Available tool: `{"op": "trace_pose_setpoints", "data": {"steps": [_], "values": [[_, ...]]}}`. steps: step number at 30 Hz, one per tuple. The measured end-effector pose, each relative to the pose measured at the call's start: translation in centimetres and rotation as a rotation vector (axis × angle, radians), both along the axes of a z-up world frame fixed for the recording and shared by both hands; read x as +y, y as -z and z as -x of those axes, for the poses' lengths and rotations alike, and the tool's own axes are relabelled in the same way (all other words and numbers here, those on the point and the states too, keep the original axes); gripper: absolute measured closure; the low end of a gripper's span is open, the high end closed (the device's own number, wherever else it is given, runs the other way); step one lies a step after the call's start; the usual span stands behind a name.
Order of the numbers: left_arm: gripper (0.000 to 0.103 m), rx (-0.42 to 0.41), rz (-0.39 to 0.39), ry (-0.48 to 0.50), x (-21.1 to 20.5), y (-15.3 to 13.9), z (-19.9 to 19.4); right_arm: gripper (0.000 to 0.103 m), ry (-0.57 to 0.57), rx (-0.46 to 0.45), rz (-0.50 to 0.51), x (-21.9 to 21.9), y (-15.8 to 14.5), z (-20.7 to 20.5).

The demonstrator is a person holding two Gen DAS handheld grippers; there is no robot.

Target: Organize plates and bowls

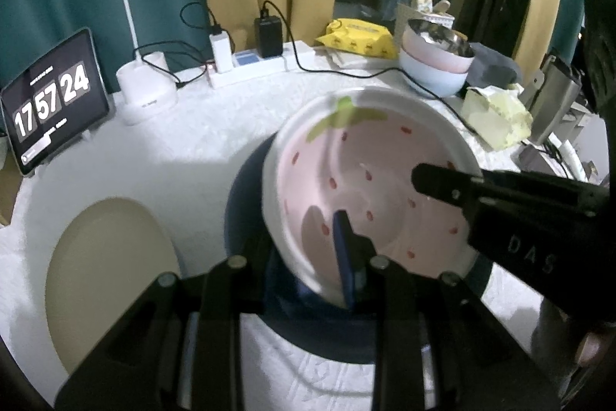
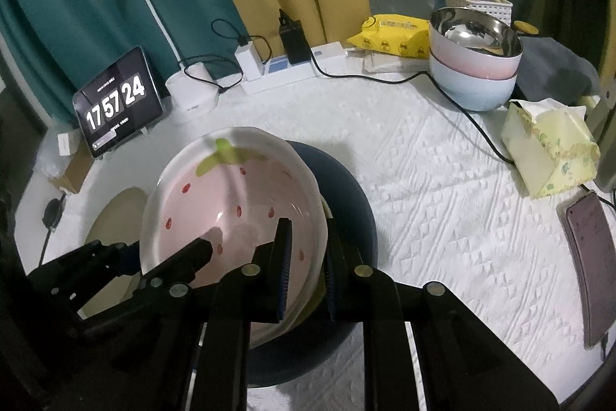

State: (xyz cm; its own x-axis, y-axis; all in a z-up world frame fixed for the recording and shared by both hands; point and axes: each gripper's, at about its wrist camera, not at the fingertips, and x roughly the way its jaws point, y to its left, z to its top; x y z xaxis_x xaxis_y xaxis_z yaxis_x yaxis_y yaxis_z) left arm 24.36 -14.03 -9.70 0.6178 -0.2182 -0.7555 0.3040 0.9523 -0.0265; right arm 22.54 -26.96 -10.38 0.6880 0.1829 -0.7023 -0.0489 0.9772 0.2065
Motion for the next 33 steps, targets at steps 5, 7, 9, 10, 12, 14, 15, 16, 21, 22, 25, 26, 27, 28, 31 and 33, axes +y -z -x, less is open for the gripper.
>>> {"op": "trace_pose_setpoints", "data": {"steps": [5,7,9,10,12,14,15,16,21,22,25,26,27,28,31,33], "values": [[0.072,0.015,-0.041,-0.019,0.0,0.7,-0.4,0.086,0.004,-0.001,0.022,0.2,0.2,-0.1],[0.072,0.008,-0.03,-0.013,0.2,0.8,-0.3,0.086,0.002,0.002,0.031,0.3,0.3,-0.1],[0.072,0.01,-0.027,-0.014,0.2,0.7,-0.4,0.086,0.002,0.004,0.044,0.5,0.3,-0.2],[0.072,0.011,-0.026,-0.014,0.2,0.7,-0.4,0.086,0.001,0.004,0.05,0.5,0.3,-0.2],[0.072,0.011,-0.019,-0.013,0.4,0.5,-0.3,0.086,-0.001,0.01,0.05,0.5,0.3,-0.3],[0.071,-0.002,-0.004,-0.014,0.7,0.1,-0.2,0.085,-0.003,0.012,0.044,0.4,0.3,-0.4],[0.07,-0.01,0.002,-0.015,0.8,-0.2,-0.2,0.085,-0.004,0.014,0.04,0.3,0.3,-0.4],[0.07,-0.018,0.006,-0.015,0.9,-0.5,-0.1,0.085,-0.005,0.015,0.039,0.3,0.3,-0.4],[0.069,-0.042,0.02,-0.027,1.7,-1.3,0.1,0.077,-0.014,0.017,0.016,0.2,0.1,-0.3],[0.069,-0.043,0.027,-0.033,2.0,-1.4,0.1,0.075,-0.016,0.016,0.018,0.3,-0.1,-0.2],[0.069,-0.047,0.039,-0.045,2.6,-1.5,0.2,0.071,-0.032,0.011,0.037,0.7,-0.3,-0.1],[0.069,-0.048,0.042,-0.05,2.9,-1.5,0.1,0.07,-0.038,0.009,0.044,0.8,-0.4,-0.1],[0.069,-0.048,0.045,-0.057,3.1,-1.6,0.1,0.068,-0.043,0.007,0.05,0.9,-0.4,0.0],[0.069,-0.048,0.048,-0.062,3.3,-1.6,0.2,0.067,-0.049,0.004,0.059,1.0,-0.4,0.0],[0.069,-0.053,0.057,-0.076,4.0,-1.8,0.3,0.066,-0.061,-0.006,0.097,1.5,-0.4,0.1],[0.069,-0.053,0.06,-0.084,4.4,-1.9,0.2,0.061,-0.068,-0.016,0.138,2.0,-0.4,0.3]]}}
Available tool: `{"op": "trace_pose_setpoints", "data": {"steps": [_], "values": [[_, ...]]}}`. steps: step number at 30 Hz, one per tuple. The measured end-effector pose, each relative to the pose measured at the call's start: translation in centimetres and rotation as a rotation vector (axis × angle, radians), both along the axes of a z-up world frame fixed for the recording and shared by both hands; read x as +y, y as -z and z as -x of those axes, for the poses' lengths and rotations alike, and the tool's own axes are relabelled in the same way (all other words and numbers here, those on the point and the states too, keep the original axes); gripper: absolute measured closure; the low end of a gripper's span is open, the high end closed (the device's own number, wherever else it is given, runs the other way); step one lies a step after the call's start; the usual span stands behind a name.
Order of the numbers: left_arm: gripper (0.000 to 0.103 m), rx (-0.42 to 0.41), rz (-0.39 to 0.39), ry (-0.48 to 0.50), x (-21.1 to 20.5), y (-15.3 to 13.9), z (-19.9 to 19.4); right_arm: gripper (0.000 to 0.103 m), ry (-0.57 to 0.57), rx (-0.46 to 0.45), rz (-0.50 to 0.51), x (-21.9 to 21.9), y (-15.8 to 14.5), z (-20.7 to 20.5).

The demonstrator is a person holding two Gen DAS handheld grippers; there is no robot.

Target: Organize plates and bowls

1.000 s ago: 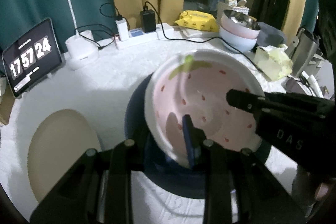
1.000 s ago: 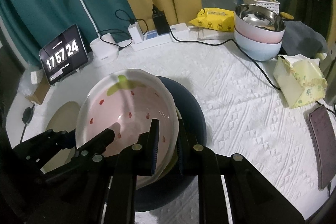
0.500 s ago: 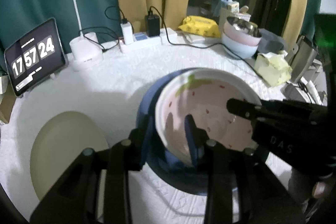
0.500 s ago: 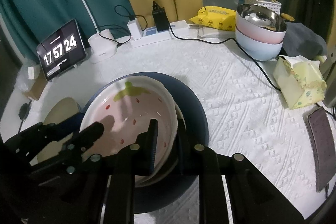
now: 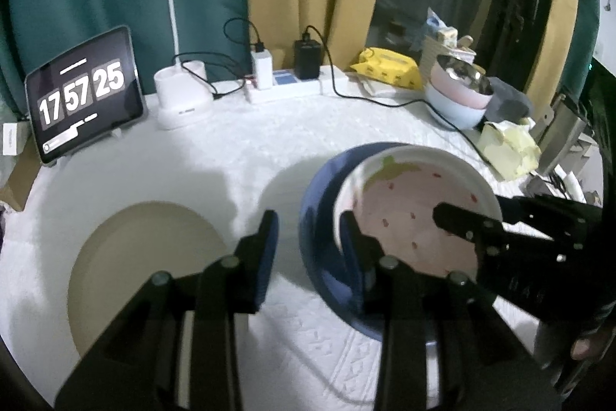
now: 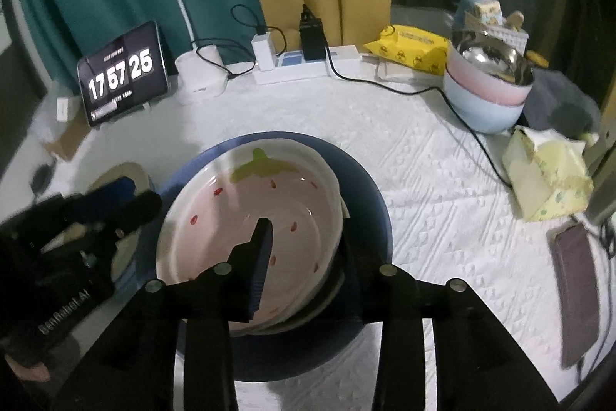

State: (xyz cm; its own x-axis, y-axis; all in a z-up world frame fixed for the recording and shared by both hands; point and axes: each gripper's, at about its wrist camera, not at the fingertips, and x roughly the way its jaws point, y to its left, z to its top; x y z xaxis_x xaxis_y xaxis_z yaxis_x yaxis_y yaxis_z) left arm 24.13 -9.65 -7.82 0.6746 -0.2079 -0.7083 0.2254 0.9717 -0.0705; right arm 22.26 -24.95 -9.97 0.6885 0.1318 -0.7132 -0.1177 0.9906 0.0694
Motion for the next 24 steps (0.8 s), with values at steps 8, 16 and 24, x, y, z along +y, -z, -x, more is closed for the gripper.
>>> {"op": "trace_pose_setpoints", "data": {"steps": [8,16,24], "values": [[0.068,-0.007,0.021,-0.018,1.0,-0.5,0.0,0.047,-0.019,-0.077,0.091,0.7,-1.5,0.7],[0.068,-0.014,0.035,-0.017,1.9,-0.4,-0.2,0.047,0.024,-0.069,0.028,-2.7,-1.5,0.8],[0.068,0.015,0.045,-0.002,2.0,1.0,-0.5,0.047,0.067,-0.064,-0.045,-6.3,-1.0,0.9]]}}
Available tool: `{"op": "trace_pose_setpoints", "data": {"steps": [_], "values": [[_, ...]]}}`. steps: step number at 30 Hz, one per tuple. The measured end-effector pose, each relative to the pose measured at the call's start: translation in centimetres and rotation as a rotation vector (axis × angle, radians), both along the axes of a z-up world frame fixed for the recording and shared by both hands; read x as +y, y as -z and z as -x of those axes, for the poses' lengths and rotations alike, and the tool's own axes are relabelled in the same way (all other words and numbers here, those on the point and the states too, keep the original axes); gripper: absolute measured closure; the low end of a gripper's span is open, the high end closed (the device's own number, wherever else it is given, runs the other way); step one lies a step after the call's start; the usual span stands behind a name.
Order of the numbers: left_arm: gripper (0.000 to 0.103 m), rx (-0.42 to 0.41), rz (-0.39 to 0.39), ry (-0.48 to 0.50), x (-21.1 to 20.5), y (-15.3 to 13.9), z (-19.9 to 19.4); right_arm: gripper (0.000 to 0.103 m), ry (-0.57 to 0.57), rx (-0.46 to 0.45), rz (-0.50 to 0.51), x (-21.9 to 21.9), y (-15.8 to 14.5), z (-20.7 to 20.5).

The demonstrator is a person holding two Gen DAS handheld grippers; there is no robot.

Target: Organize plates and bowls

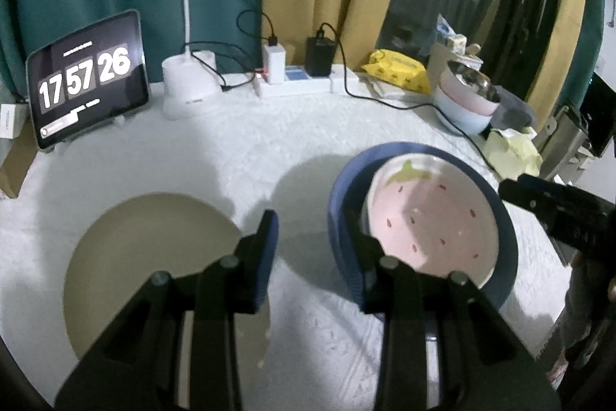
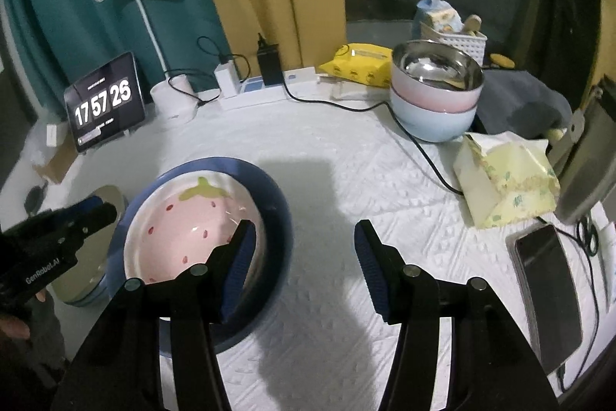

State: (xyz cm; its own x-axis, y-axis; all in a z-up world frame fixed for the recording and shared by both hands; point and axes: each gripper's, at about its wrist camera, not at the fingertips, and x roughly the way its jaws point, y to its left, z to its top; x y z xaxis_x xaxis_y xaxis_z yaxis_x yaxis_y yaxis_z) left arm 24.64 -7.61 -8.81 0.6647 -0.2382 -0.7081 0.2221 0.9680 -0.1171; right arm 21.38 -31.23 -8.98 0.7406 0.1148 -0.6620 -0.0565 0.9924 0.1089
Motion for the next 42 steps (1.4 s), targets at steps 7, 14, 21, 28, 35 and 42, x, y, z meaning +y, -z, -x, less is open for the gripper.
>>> {"op": "trace_pose_setpoints", "data": {"steps": [7,14,21,28,35,42], "values": [[0.068,0.027,-0.029,0.015,-0.7,1.1,-0.1,0.047,0.019,0.026,-0.021,-0.8,1.2,-0.5],[0.068,0.036,-0.059,0.036,-1.5,1.9,-0.3,0.047,0.006,0.058,-0.017,-0.4,2.7,-1.4],[0.067,-0.01,-0.062,0.022,-1.5,2.2,0.0,0.047,-0.006,0.02,-0.025,-0.5,3.2,-1.5],[0.062,-0.005,0.032,-0.016,-0.4,2.6,-0.2,0.062,-0.029,0.037,-0.146,-1.1,3.6,-1.7],[0.089,-0.048,0.008,0.022,-1.9,2.4,0.6,0.092,-0.057,0.012,-0.149,0.5,3.2,-1.3],[0.09,-0.055,-0.005,0.021,-2.2,2.2,0.6,0.093,-0.013,0.009,-0.188,0.5,3.3,-1.1]]}}
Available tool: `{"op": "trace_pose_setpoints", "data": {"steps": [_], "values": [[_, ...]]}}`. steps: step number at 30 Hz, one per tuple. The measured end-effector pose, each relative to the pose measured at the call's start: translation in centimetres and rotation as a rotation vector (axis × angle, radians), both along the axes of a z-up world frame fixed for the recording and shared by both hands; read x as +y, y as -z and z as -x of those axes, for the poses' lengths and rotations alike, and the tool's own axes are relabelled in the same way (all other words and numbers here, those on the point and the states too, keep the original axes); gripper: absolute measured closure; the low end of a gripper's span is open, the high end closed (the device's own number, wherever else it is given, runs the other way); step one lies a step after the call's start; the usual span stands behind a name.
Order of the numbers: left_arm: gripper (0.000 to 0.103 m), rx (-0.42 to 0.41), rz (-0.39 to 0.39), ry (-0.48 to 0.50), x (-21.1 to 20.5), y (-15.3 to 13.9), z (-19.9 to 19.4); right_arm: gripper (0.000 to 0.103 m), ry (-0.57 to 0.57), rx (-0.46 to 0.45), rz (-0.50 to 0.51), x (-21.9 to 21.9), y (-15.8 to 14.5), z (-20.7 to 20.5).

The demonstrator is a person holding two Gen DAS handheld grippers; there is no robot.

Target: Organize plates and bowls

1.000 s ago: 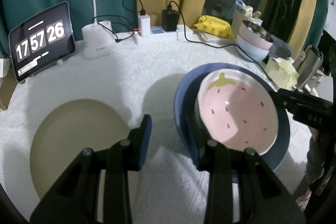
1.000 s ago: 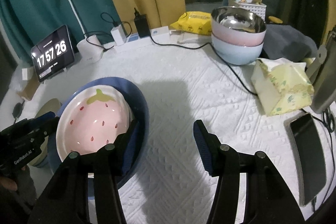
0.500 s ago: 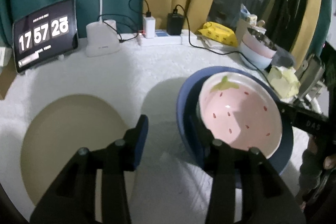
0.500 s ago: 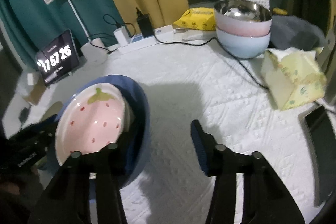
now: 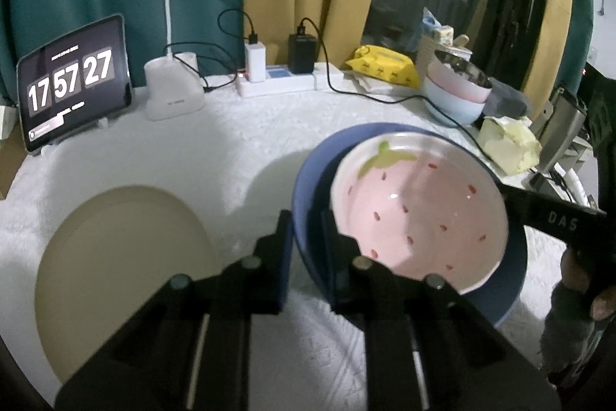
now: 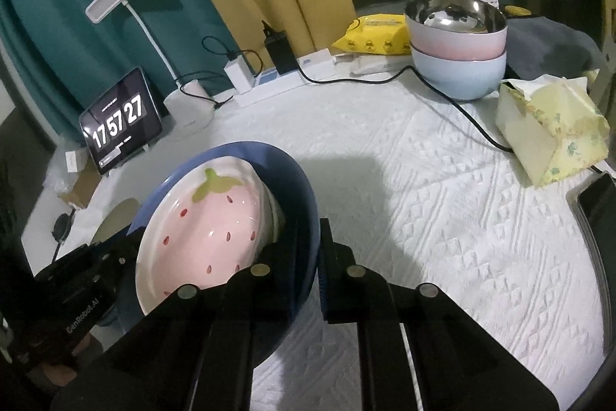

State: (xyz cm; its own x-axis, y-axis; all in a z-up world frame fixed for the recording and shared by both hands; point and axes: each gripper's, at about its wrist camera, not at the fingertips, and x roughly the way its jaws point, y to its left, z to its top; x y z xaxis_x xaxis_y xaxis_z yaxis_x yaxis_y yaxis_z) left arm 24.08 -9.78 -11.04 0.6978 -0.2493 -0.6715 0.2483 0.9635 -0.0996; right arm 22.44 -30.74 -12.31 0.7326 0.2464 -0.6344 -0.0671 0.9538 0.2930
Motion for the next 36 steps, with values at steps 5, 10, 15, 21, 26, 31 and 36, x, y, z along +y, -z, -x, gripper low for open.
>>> {"op": "trace_pose_setpoints", "data": {"steps": [5,10,15,21,26,31,36], "values": [[0.09,-0.016,-0.008,0.009,-0.1,-0.1,0.6,0.093,0.02,0.003,0.012,0.2,-0.1,0.2],[0.09,-0.018,0.003,0.015,0.1,-0.4,0.9,0.093,0.029,0.012,0.014,0.3,-0.2,0.4],[0.091,-0.019,0.01,0.018,0.6,-0.5,0.8,0.093,0.028,0.012,0.011,0.6,-0.4,0.5],[0.091,-0.015,0.03,0.017,1.1,-0.4,0.9,0.094,0.029,0.006,0.006,1.0,-0.8,0.6],[0.091,-0.03,0.067,0.017,1.9,-0.8,1.0,0.094,0.033,0.007,-0.008,1.2,-1.0,0.7],[0.091,-0.041,0.066,0.02,2.1,-1.0,1.0,0.094,0.035,-0.006,-0.007,1.6,-1.6,0.9],[0.091,-0.043,0.091,0.025,2.5,-1.4,0.9,0.094,0.04,0.004,-0.026,1.5,-1.7,0.9]]}}
